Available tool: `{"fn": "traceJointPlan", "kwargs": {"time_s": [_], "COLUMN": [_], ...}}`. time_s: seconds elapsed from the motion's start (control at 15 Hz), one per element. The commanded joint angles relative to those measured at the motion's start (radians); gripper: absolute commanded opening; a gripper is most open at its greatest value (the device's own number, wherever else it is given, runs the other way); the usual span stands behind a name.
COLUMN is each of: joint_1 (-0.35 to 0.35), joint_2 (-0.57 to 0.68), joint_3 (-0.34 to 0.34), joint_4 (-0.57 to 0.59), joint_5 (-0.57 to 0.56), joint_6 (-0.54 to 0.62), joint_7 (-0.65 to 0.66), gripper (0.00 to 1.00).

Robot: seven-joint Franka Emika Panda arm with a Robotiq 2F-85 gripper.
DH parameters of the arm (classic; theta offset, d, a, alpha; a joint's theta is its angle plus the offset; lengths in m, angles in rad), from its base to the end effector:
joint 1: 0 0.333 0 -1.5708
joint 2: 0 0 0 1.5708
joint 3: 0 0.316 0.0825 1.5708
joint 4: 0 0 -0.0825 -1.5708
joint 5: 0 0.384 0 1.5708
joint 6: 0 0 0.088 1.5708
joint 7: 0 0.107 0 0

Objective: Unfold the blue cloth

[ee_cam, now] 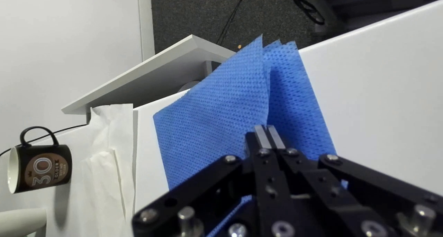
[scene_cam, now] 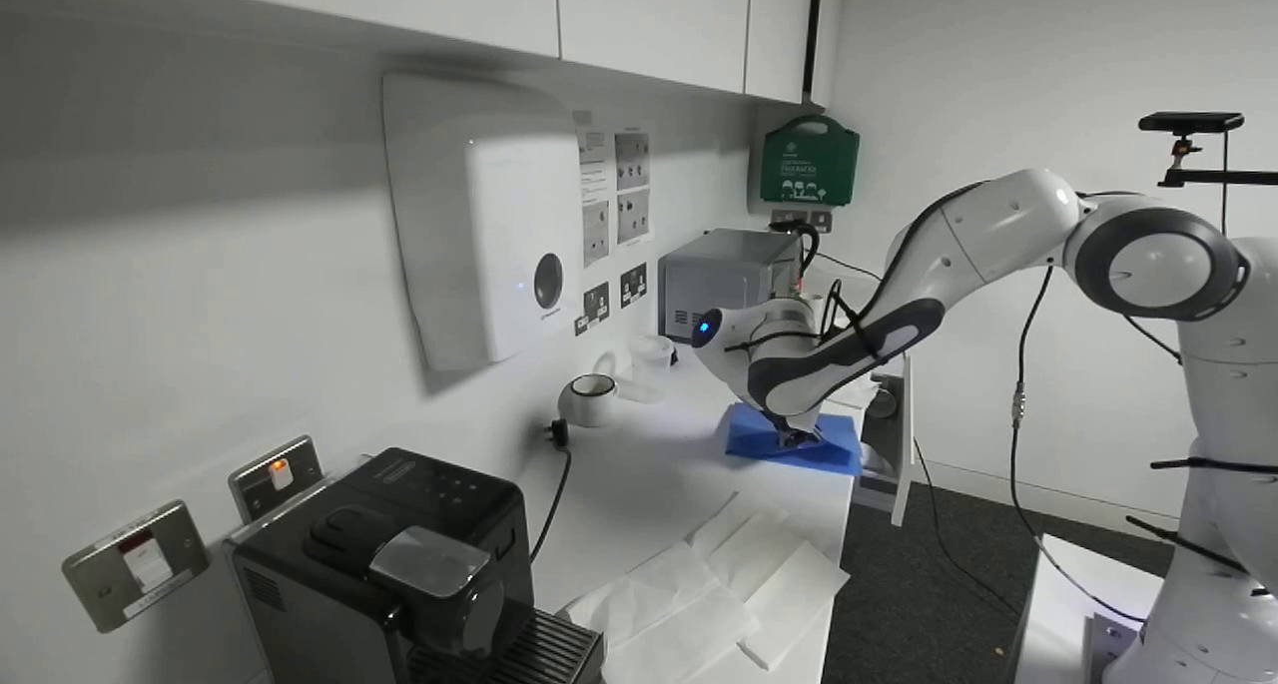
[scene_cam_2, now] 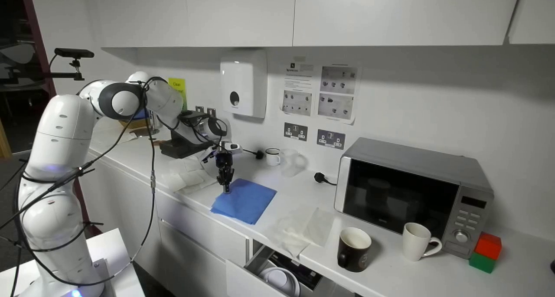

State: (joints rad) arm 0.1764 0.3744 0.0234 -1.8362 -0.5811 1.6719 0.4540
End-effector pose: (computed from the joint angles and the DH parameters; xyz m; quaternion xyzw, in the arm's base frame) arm 0.5790 0.0619 0.3093 0.9305 -0.0140 -0.1568 0.3307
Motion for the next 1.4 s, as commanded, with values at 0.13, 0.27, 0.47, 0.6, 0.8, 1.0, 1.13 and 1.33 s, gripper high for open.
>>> {"fn": "traceJointPlan", "kwargs": {"time_s": [0.13, 0.27, 0.47, 0.6, 0.8, 1.0, 1.13, 1.33], "joint_1": [-0.020, -0.022, -0.027, -0.031, -0.038, -0.052, -0.066, -0.090], "joint_2": [-0.121, -0.142, -0.174, -0.199, -0.250, -0.318, -0.372, -0.437], "joint_3": [0.000, 0.002, 0.006, 0.007, 0.007, 0.006, 0.003, -0.002], "joint_4": [-0.044, -0.047, -0.057, -0.071, -0.109, -0.163, -0.204, -0.240], "joint_5": [0.105, 0.123, 0.163, 0.195, 0.239, 0.287, 0.324, 0.379], "joint_6": [0.034, 0.038, 0.049, 0.065, 0.098, 0.128, 0.143, 0.139], "joint_7": [0.000, -0.002, -0.006, -0.011, -0.018, -0.030, -0.040, -0.058], "gripper": [0.00, 0.00, 0.00, 0.00, 0.00, 0.00, 0.00, 0.00]}}
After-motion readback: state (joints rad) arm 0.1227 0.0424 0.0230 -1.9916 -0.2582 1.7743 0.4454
